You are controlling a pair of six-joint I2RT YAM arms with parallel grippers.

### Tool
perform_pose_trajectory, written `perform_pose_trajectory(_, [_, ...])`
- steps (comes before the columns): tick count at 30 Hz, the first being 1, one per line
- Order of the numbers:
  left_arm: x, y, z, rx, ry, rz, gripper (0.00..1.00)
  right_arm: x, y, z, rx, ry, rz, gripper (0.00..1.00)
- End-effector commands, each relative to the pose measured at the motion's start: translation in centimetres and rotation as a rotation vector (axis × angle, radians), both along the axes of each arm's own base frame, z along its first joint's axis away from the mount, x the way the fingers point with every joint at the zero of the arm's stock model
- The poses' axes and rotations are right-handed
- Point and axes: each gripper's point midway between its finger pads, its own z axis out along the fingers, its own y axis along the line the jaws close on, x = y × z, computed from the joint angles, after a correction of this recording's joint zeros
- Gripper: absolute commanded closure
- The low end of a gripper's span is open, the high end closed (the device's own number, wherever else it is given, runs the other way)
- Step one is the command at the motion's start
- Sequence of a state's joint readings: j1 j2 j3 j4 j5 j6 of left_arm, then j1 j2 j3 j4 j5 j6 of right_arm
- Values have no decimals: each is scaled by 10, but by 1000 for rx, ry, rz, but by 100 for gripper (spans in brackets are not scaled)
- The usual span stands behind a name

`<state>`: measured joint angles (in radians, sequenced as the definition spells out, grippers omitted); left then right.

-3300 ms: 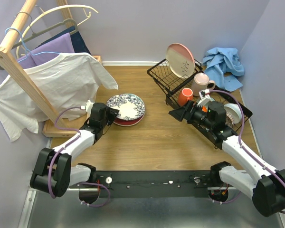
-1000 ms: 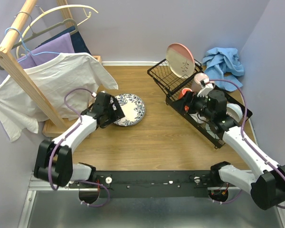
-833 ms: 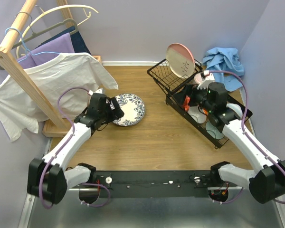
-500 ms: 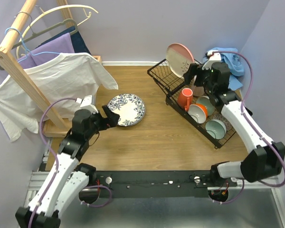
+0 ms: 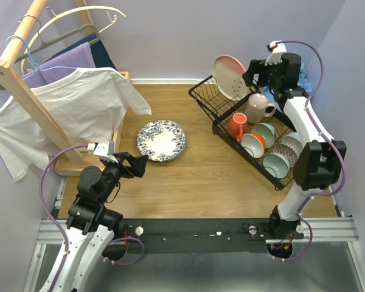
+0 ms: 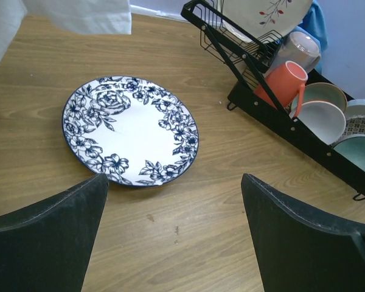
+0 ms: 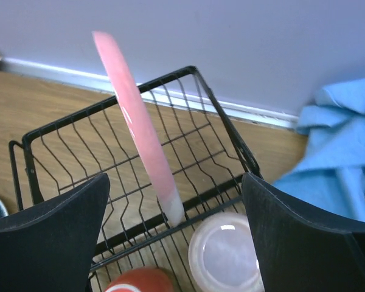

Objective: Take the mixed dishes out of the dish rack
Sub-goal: Pick up the plate from the dish rack.

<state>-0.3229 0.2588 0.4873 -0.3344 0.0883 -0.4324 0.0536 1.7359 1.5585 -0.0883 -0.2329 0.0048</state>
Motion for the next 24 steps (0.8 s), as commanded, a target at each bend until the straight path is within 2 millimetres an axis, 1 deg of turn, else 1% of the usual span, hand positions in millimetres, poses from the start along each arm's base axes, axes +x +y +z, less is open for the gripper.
perform_pose_trajectory(1, [1,-5,2,39,-40,-39,1,19,28,7,-24,-33,217,6])
perform_pose_trajectory(2, [2,-5,0,43,-29,-40,1,25,28,-10,-30,1,231,8])
perform_pose_trajectory(3, [3,-5,-2,48,-22,-41,1,29,31,-3,-31,-12,250,10])
perform_pose_trajectory(4, [3,-6,-3,51,-17,-46,1,32,33,-7,-33,-5,258,13])
perform_pose_trajectory(5, [4,-7,-4,53,-8,-51,1,37,33,-21,-34,24,263,15])
perform_pose_trajectory(8, [5,-9,-6,55,2,-60,1,44,34,-25,-34,24,272,21])
perform_pose_trajectory(9, [5,-9,-6,55,4,-62,1,47,37,-34,-33,37,286,23])
perform_pose_trajectory(10, [5,-10,-6,55,4,-65,1,49,37,-33,-35,33,289,30])
perform_pose_trajectory(11, [5,-9,-8,58,6,-60,1,49,39,-36,-33,42,300,33])
perform_pose_trajectory(12, [5,-9,-8,57,8,-57,1,51,40,-45,-31,60,314,36])
perform_pose_trajectory(13, [5,-9,-8,57,8,-56,1,51,42,-47,-30,66,327,42])
perform_pose_trajectory(15, [5,-8,-8,58,9,-54,1,50,46,-50,-26,76,351,47])
perform_pose_trajectory(16, [6,-8,-9,58,11,-54,1,50,46,-54,-26,85,353,51])
perform_pose_trajectory(18, [6,-9,-9,58,13,-56,1,50,46,-56,-33,87,359,58])
perform_pose_trajectory(19, [6,-8,-9,58,13,-53,1,50,45,-56,-36,87,359,64])
perform_pose_trajectory(20, [6,-9,-9,60,14,-54,1,48,46,-58,-39,97,362,68])
perform_pose_trajectory(21, [6,-9,-9,60,15,-54,1,48,46,-58,-49,92,371,71])
perform_pose_trajectory(22, [6,-8,-10,61,17,-53,1,47,45,-55,-53,90,370,78])
perform_pose_trajectory(24, [6,-9,-10,62,16,-55,1,44,44,-49,-71,82,374,85])
